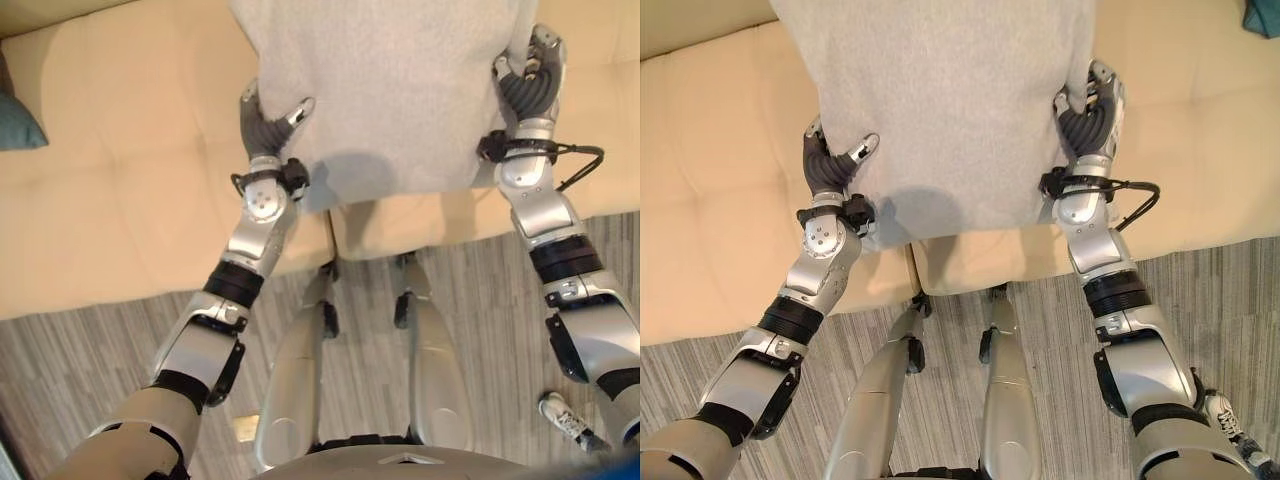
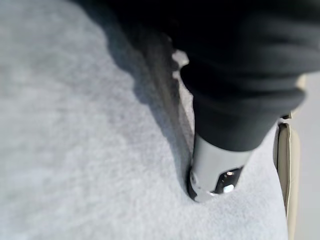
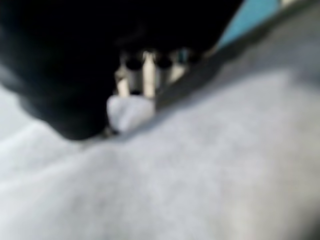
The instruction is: Pick up all the scattered cushions and arrange them neatly on the sofa.
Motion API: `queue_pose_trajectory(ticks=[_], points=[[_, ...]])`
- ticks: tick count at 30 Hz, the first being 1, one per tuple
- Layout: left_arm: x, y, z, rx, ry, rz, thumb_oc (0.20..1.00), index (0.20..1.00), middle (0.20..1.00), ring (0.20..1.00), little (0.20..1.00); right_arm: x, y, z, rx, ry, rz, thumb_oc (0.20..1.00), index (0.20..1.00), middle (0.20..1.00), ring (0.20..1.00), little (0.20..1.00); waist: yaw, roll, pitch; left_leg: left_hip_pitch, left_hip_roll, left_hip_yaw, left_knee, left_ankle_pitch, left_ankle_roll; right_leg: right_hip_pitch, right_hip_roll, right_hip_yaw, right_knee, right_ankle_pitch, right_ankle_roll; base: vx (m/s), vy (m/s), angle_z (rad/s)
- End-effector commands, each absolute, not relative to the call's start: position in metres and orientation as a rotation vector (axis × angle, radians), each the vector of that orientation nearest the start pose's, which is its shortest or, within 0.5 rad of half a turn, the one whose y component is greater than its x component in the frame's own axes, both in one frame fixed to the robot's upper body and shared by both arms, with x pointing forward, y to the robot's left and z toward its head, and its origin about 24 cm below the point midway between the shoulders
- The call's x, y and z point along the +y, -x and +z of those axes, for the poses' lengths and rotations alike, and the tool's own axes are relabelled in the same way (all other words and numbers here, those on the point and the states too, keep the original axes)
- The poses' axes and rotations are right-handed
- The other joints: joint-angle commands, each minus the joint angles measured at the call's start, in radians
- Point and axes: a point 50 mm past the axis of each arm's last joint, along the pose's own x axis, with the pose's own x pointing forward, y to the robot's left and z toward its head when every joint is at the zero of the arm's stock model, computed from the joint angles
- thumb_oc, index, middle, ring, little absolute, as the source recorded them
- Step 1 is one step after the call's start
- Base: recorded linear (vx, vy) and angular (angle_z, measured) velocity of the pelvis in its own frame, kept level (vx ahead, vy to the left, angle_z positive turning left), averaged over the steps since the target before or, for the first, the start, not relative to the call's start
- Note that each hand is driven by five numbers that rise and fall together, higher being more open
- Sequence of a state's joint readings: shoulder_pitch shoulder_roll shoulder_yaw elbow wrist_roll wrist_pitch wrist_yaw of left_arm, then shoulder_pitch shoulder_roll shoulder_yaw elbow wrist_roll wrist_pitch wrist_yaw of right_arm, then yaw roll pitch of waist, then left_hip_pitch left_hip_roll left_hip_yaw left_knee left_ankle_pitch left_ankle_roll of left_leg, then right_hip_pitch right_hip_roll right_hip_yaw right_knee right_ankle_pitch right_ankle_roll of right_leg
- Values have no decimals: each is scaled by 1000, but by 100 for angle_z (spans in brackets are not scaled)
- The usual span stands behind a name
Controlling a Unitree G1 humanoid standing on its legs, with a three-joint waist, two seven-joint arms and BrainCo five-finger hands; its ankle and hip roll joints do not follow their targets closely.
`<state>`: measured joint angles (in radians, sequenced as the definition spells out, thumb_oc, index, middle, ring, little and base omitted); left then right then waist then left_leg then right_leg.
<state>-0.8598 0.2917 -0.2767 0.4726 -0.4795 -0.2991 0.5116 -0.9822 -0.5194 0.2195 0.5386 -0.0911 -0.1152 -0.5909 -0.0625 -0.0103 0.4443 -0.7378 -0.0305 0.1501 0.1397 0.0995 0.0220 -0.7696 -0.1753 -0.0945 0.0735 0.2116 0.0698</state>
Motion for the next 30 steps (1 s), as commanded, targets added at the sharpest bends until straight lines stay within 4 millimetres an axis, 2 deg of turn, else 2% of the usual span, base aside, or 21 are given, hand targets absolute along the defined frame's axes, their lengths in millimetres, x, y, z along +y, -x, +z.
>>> queue_pose_trajectory(ticks=[1,2,4,5,6,7,9,10,11,12,13,14,21,27,30], points=[[69,-354,264,-804,92,-83,200,200,200,200,200,-133,-368,292,-920,501,-276,200,200,200,200,200,19,1,-122,-20,24,-75,77,-161,-57,4,-16,27,105,-165,72,39,-37,9],[69,-355,265,-806,93,-83,200,200,200,200,200,-133,-369,293,-922,500,-276,200,200,200,200,200,18,1,-122,-22,24,-76,78,-161,-57,2,-16,27,106,-165,72,49,-29,5],[66,-360,286,-850,42,-68,200,200,200,200,200,-132,-372,310,-941,495,-292,200,200,200,200,200,16,1,-130,-41,23,-84,65,-153,-60,-25,-13,27,111,-170,73,49,-33,3],[66,-360,286,-851,42,-68,200,200,200,200,200,-132,-372,310,-941,495,-292,200,200,200,200,200,16,1,-130,-42,23,-84,65,-153,-60,-25,-13,27,112,-170,73,36,-40,2],[65,-363,303,-887,5,-47,200,200,200,200,200,-133,-372,326,-967,492,-314,200,200,200,200,200,16,-1,-137,-59,24,-90,59,-146,-64,-43,-12,24,115,-170,75,24,-26,3],[65,-363,305,-890,6,-47,200,200,200,200,200,-133,-372,327,-969,492,-314,200,200,200,200,200,15,0,-136,-61,24,-90,59,-146,-64,-46,-12,24,116,-170,75,39,-38,5],[62,-363,322,-927,-23,-40,200,200,200,200,200,-133,-371,343,-1002,495,-327,200,200,200,200,200,14,0,-143,-70,23,-93,50,-139,-66,-60,-10,24,118,-170,77,43,-33,7],[60,-361,341,-974,-26,-28,200,200,200,200,200,-131,-369,359,-1034,495,-339,200,200,200,200,200,18,1,-149,-84,22,-98,40,-131,-69,-74,-10,20,115,-168,81,41,-34,7],[60,-361,342,-976,-26,-28,200,200,200,200,200,-131,-369,360,-1036,495,-340,200,200,200,200,200,18,2,-148,-86,22,-99,40,-130,-69,-76,-10,19,115,-168,81,42,-37,5],[58,-358,357,-1019,-35,-22,200,200,200,200,200,-128,-366,372,-1069,502,-343,200,200,200,200,200,22,3,-156,-88,21,-102,23,-121,-70,-84,-11,13,111,-165,84,0,0,0],[58,-357,358,-1022,-35,-21,200,200,200,200,200,-128,-366,373,-1072,502,-343,200,200,200,200,200,21,4,-154,-88,21,-103,21,-119,-70,-85,-11,12,111,-165,84,36,-45,5],[55,-349,380,-1100,-39,-12,200,200,200,200,200,-123,-358,393,-1136,508,-358,200,200,200,200,200,27,9,-159,-88,20,-105,-18,-89,-82,-86,-6,3,91,-157,92,21,-31,6],[52,-336,405,-1207,-53,13,200,200,200,200,200,-115,-347,417,-1240,550,-384,200,200,200,200,200,34,16,-184,-91,18,-98,-108,-37,-103,-104,5,-15,42,-139,106,13,-19,8],[50,-339,421,-1225,-148,98,200,200,200,200,200,-111,-349,428,-1247,581,-447,200,200,200,200,200,39,10,-207,-132,24,-88,-184,16,-116,-144,14,-27,-28,-94,124,-2,-28,3],[56,-346,428,-1196,-186,150,200,200,200,200,200,-110,-353,434,-1227,615,-504,200,200,200,200,200,42,4,-227,-180,33,-86,-214,44,-121,-189,21,-21,-67,-67,136,0,0,0]])
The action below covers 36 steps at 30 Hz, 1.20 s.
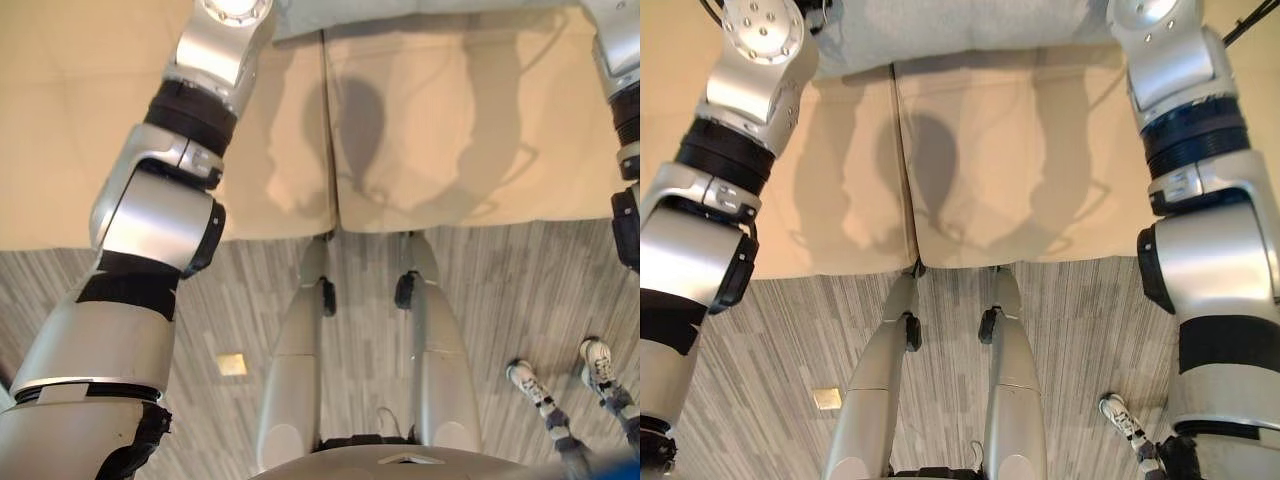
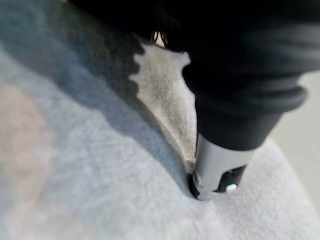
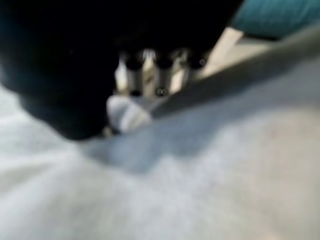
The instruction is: Pick up all the scattered cushions and arrange them neatly on the sofa.
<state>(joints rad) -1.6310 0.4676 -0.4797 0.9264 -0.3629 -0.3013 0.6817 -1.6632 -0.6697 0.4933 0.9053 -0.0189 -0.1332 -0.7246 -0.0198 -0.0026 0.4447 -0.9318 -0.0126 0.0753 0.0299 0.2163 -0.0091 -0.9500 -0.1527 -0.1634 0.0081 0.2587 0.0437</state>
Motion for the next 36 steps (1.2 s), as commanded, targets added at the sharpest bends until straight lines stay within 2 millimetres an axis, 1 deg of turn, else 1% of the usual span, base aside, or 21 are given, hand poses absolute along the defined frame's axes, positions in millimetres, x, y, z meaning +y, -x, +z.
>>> queue_pose_trajectory(ticks=[1,2,3,4,5,6,9,11,13,14,20,23,28,29,30,31,32,33,34,35,36], points=[[56,-346,428,-1197,-186,150,200,200,200,200,200,-110,-353,435,-1229,615,-504,200,200,200,200,200,-1,-3,-229,10,15,-11,-104,-72,-90,-13,-1,48,-2,-114,162,-1,-23,-3],[59,-349,432,-1176,-187,156,200,200,200,200,200,-111,-358,433,-1182,634,-494,200,200,200,200,200,-2,-5,-235,-6,15,-12,-107,-70,-88,-25,2,52,-11,-105,163,0,0,0],[63,-355,436,-1103,-147,148,1000,1000,1000,1000,1000,-116,-374,424,-1032,636,-473,925,925,925,925,925,-2,-10,-240,-28,18,-11,-109,-62,-91,-42,5,56,-25,-96,165,-35,-38,-1],[67,-362,439,-1016,-122,127,1000,1000,1000,1000,1000,-129,-382,422,-920,630,-473,1000,1000,1000,1000,1000,-2,-8,-241,-49,22,-14,-112,-54,-91,-57,5,57,-31,-90,166,-17,-39,-2],[67,-362,441,-1019,-118,123,1000,1000,1000,1000,1000,-130,-382,424,-923,629,-472,1000,1000,1000,1000,1000,-1,-6,-241,-53,23,-14,-111,-54,-91,-61,5,57,-31,-89,166,-13,-45,-1],[68,-359,454,-1002,-125,94,1000,1000,1000,1000,1000,-142,-386,427,-819,623,-464,1000,1000,1000,1000,1000,2,-2,-239,-78,25,-19,-116,-45,-94,-81,4,53,-49,-78,171,0,0,0],[77,-357,459,-1018,-174,94,1000,1000,1000,1000,1000,-156,-386,429,-791,673,-454,1000,1000,1000,1000,1000,11,5,-234,-105,31,-22,-116,-27,-103,-106,5,50,-60,-69,178,1,-11,0],[77,-361,448,-1015,-195,90,1000,1000,1000,1000,1000,-162,-391,416,-755,684,-447,1000,1000,1000,1000,1000,15,6,-237,-103,27,-17,-117,-24,-102,-110,13,53,-60,-67,172,0,0,0],[78,-363,444,-1003,-199,91,1000,1000,1000,1000,1000,-163,-393,412,-746,672,-444,1000,1000,1000,1000,1000,16,6,-237,-101,27,-15,-117,-20,-103,-110,14,53,-59,-67,170,0,0,0],[81,-368,434,-978,-163,91,1000,1000,1000,1000,1000,-163,-395,406,-737,672,-440,1000,1000,1000,1000,1000,17,7,-241,-92,27,-13,-117,-22,-104,-106,14,57,-60,-65,168,0,0,0],[86,-370,423,-972,-106,87,1000,1000,1000,1000,1000,-164,-394,400,-766,664,-448,1000,1000,1000,1000,1000,18,7,-248,-51,26,-7,-117,-23,-111,-68,17,54,-60,-66,164,-18,-3,-1],[110,-370,419,-989,-82,134,1000,1000,1000,1000,1000,-170,-387,405,-831,682,-473,1000,1000,1000,1000,1000,19,6,-260,-5,29,-4,-117,-31,-117,-24,18,46,-63,-67,161,-31,-8,-3],[157,-369,404,-992,-159,211,1000,1000,1000,1000,1000,-200,-377,399,-854,809,-516,1000,1000,1000,1000,1000,24,11,-272,87,30,-6,-117,-47,-122,73,14,30,-72,-74,154,-1,-10,-4],[158,-369,403,-990,-159,212,1000,1000,1000,1000,1000,-200,-378,398,-852,810,-515,1000,1000,1000,1000,1000,24,11,-271,91,30,-7,-117,-48,-122,78,14,29,-73,-74,154,0,0,0],[178,-368,392,-977,-196,236,1000,1000,1000,1000,1000,-216,-376,387,-827,841,-522,1000,1000,1000,1000,1000,22,11,-274,137,32,-5,-117,-57,-126,126,11,20,-76,-78,152,0,0,0],[178,-368,391,-975,-198,235,1000,1000,1000,1000,1000,-216,-376,386,-825,840,-521,1000,1000,1000,1000,1000,22,11,-273,141,32,-5,-117,-58,-126,131,11,20,-78,-78,152,0,0,0],[187,-368,385,-959,-222,246,1000,1000,1000,1000,1000,-224,-375,379,-811,844,-522,1000,1000,1000,1000,1000,21,12,-275,163,32,-7,-117,-62,-127,155,10,18,-80,-80,150,0,0,0],[202,-368,376,-934,-261,273,1000,1000,1000,1000,1000,-236,-374,368,-780,851,-525,1000,1000,1000,1000,1000,18,11,-279,191,33,-7,-117,-67,-128,184,8,11,-81,-84,150,0,0,0],[220,-367,359,-888,-345,287,1000,1000,1000,1000,1000,-250,-370,351,-754,849,-512,1000,1000,1000,1000,1000,15,9,-283,244,34,-6,-117,-79,-128,236,5,7,-83,-89,145,0,0,0],[220,-367,359,-888,-345,287,1000,1000,1000,1000,1000,-250,-370,351,-753,849,-512,1000,1000,1000,1000,1000,15,9,-283,245,34,-6,-117,-79,-128,237,5,7,-83,-89,145,0,0,0],[236,-364,342,-846,-410,303,1000,1000,1000,1000,1000,-265,-365,331,-712,854,-497,1000,1000,1000,1000,1000,8,6,-290,291,35,-7,-117,-91,-127,285,3,0,-83,-96,141,0,0,0]])
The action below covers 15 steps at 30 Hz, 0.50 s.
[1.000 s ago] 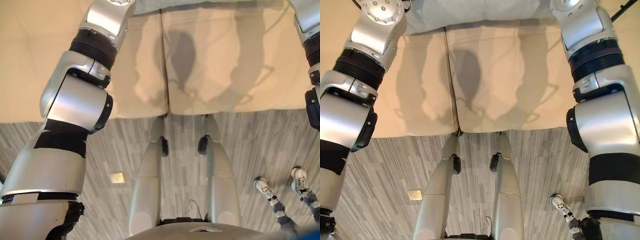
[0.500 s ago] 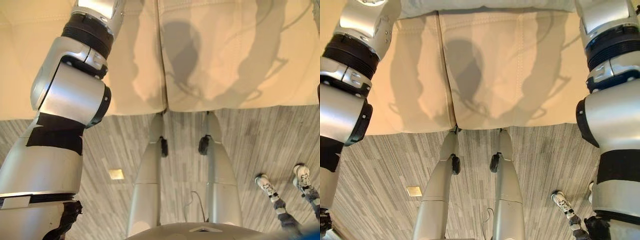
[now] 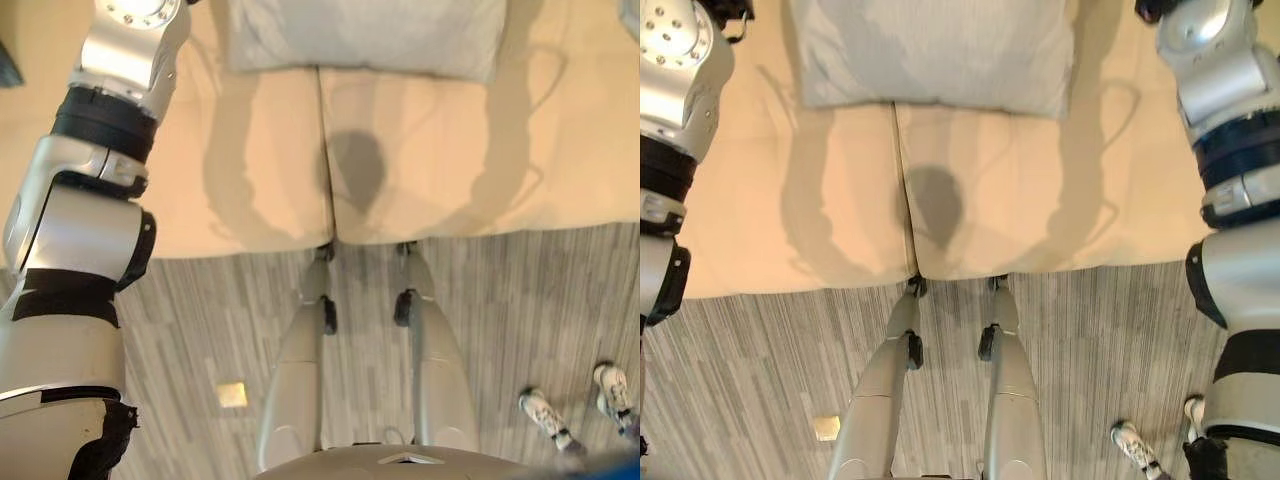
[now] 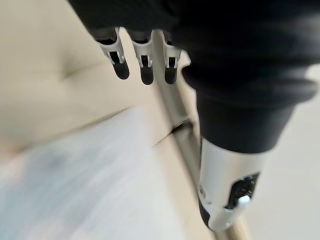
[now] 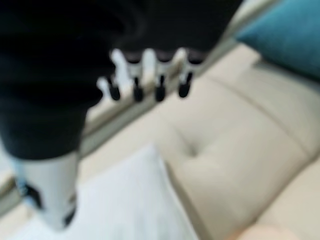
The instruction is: Pick up all the scattered cushions and arrange them neatly on the sofa.
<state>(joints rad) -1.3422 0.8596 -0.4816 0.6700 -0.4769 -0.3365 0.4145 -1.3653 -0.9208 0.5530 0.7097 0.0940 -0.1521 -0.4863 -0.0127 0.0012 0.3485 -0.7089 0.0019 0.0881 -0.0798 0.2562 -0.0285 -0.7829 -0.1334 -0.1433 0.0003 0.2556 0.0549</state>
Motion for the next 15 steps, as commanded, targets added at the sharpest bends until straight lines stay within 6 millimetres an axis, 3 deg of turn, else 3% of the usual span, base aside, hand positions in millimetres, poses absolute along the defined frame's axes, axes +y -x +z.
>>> queue_pose_trajectory(ticks=[1,3,7,8,9,12,13,15], points=[[243,-361,332,-827,-430,304,1000,1000,1000,1000,1000,-270,-363,318,-690,866,-486,1000,1000,1000,1000,1000,-1,1,-199,95,21,-17,-7,-136,-107,146,-17,-24,-76,-97,128,-17,10,3],[256,-355,309,-782,-461,313,1000,1000,1000,1000,1000,-278,-354,299,-671,869,-463,1000,1000,1000,1000,1000,-5,-4,-206,140,18,-15,-7,-150,-103,194,-20,-27,-80,-105,126,5,4,6],[278,-337,240,-637,-499,322,1000,1000,1000,1000,1000,-294,-335,233,-541,853,-417,1000,1000,1000,1000,1000,-12,-18,-224,231,25,-10,-7,-171,-96,288,-19,-34,-80,-123,121,32,0,0],[278,-336,239,-635,-500,321,1000,1000,1000,1000,1000,-294,-334,232,-539,854,-416,1000,1000,1000,1000,1000,-13,-19,-226,229,23,-11,-7,-167,-96,288,-20,-34,-82,-119,121,76,-1,-1],[283,-325,190,-506,-454,313,1000,1000,1000,1000,1000,-297,-323,191,-440,820,-384,1000,1000,1000,1000,1000,-15,-22,-230,280,29,-7,-7,-180,-91,342,-19,-38,-79,-136,119,72,1,-2],[285,-297,109,-257,-428,284,1000,1000,1000,1000,1000,-303,-297,126,-239,813,-334,1000,1000,1000,1000,1000,-18,-28,-240,367,31,-10,-7,-197,-78,432,-16,-45,-75,-156,114,86,2,-4],[285,-297,109,-256,-429,283,1000,1000,1000,1000,1000,-303,-297,126,-238,813,-334,1000,1000,1000,1000,1000,-18,-29,-241,366,29,-11,-7,-193,-77,431,-18,-45,-77,-153,114,61,12,-2],[281,-279,66,-107,-426,268,1000,1000,1000,1000,1000,-304,-281,91,-120,801,-298,1000,1000,1000,1000,1000,-19,-32,-247,419,32,-8,-7,-205,-71,485,-17,-48,-75,-163,112,88,-2,1]])
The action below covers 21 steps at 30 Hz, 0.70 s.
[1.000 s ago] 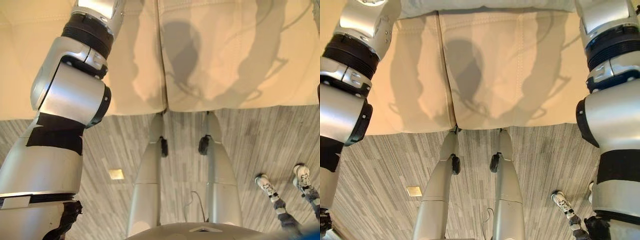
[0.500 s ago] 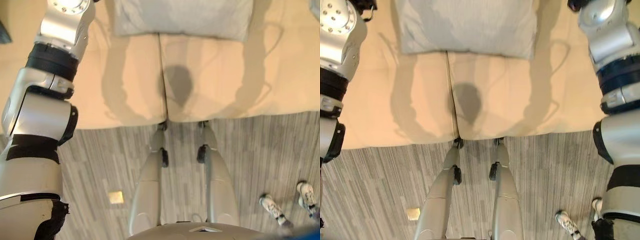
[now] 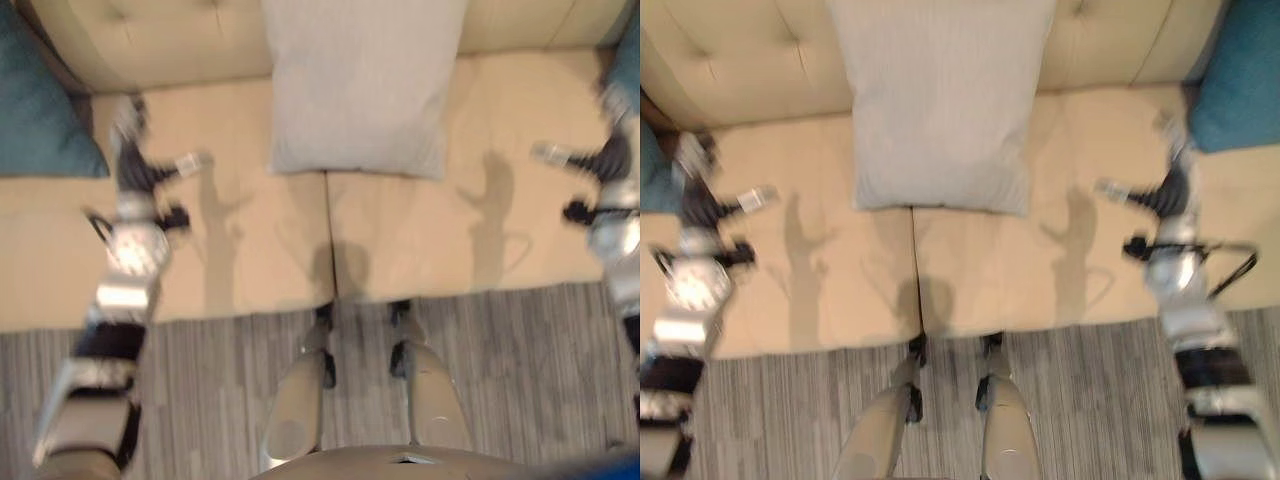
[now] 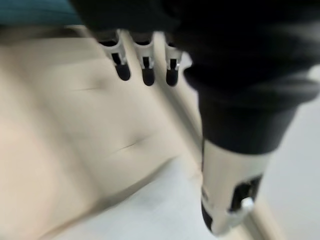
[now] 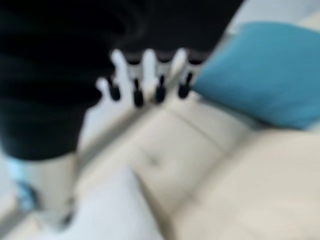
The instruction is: Pick up all the scattered cushions and arrange them neatly on the sofa.
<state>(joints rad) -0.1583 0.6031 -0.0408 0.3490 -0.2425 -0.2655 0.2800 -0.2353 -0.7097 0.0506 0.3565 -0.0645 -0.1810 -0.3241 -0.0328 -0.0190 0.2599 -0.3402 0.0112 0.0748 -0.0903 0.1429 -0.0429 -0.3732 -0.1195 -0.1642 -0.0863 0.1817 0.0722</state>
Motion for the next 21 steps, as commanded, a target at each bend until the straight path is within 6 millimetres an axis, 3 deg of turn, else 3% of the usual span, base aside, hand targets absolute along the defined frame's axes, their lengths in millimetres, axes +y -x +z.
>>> queue_pose_trajectory(ticks=[1,3,4,5,7,10,12,13,17,18,21], points=[[279,-258,25,48,-422,257,1000,1000,1000,1000,1000,-306,-261,51,33,773,-278,1000,1000,1000,1000,1000,-2,-15,-164,98,26,5,3,-101,-51,119,-28,-30,20,-104,92,130,-22,7],[275,-235,-14,209,-397,245,1000,1000,1000,1000,1000,-301,-243,16,160,728,-245,1000,1000,1000,1000,1000,-3,-16,-172,142,29,6,3,-109,-46,157,-23,-32,29,-121,88,93,-18,6],[275,-235,-14,210,-397,245,1000,1000,1000,1000,1000,-301,-243,16,161,728,-244,1000,1000,1000,1000,1000,-3,-15,-171,145,29,6,3,-110,-46,160,-23,-32,29,-122,88,45,-12,-5],[275,-223,-30,284,-379,260,1000,1000,1000,1000,1000,-299,-234,0,223,712,-231,1000,1000,1000,1000,1000,-2,-16,-178,162,31,6,3,-113,-45,175,-20,-33,33,-130,85,64,-20,-7],[271,-186,-73,498,-429,232,1000,1000,1000,1000,1000,-291,-206,-42,396,688,-174,1000,1000,1000,1000,1000,3,-18,-188,222,37,9,3,-128,-40,231,-9,-30,47,-154,78,96,-46,-2],[263,-147,-114,735,-378,250,1000,1000,1000,1000,1000,-278,-181,-77,550,657,-119,1000,1000,1000,1000,1000,11,-21,-193,274,45,3,3,-138,-40,281,6,-26,60,-183,70,54,-70,-1],[261,-138,-121,787,-381,241,1000,1000,1000,1000,1000,-276,-173,-85,595,659,-105,1000,1000,1000,1000,1000,13,-19,-193,291,47,1,3,-141,-40,299,11,-26,62,-192,67,22,-70,2],[258,-120,-134,885,-431,195,1000,1000,1000,1000,1000,-271,-158,-102,686,649,-87,1000,1000,1000,1000,1000,17,-17,-194,307,57,-5,7,-140,-46,320,27,-21,79,-216,58,4,-75,4],[256,-103,-144,978,-401,197,1000,1000,1000,1000,1000,-267,-142,-117,785,616,-83,1000,1000,1000,1000,1000,24,-18,-193,313,69,-20,12,-130,-59,349,46,-27,85,-246,41,-18,-106,14],[256,-97,-147,1018,-381,206,1000,1000,1000,1000,1000,-267,-127,-127,868,582,-98,1000,1000,1000,1000,1000,25,-22,-193,302,77,-32,24,-126,-71,364,55,-44,77,-255,33,-95,-140,37],[252,-101,-148,1017,-366,207,1000,1000,1000,1000,1000,-268,-122,-131,901,554,-123,1000,1000,1000,1000,1000,19,-36,-183,264,77,-36,119,-151,-71,372,48,-58,66,-251,26,-123,-49,42]])
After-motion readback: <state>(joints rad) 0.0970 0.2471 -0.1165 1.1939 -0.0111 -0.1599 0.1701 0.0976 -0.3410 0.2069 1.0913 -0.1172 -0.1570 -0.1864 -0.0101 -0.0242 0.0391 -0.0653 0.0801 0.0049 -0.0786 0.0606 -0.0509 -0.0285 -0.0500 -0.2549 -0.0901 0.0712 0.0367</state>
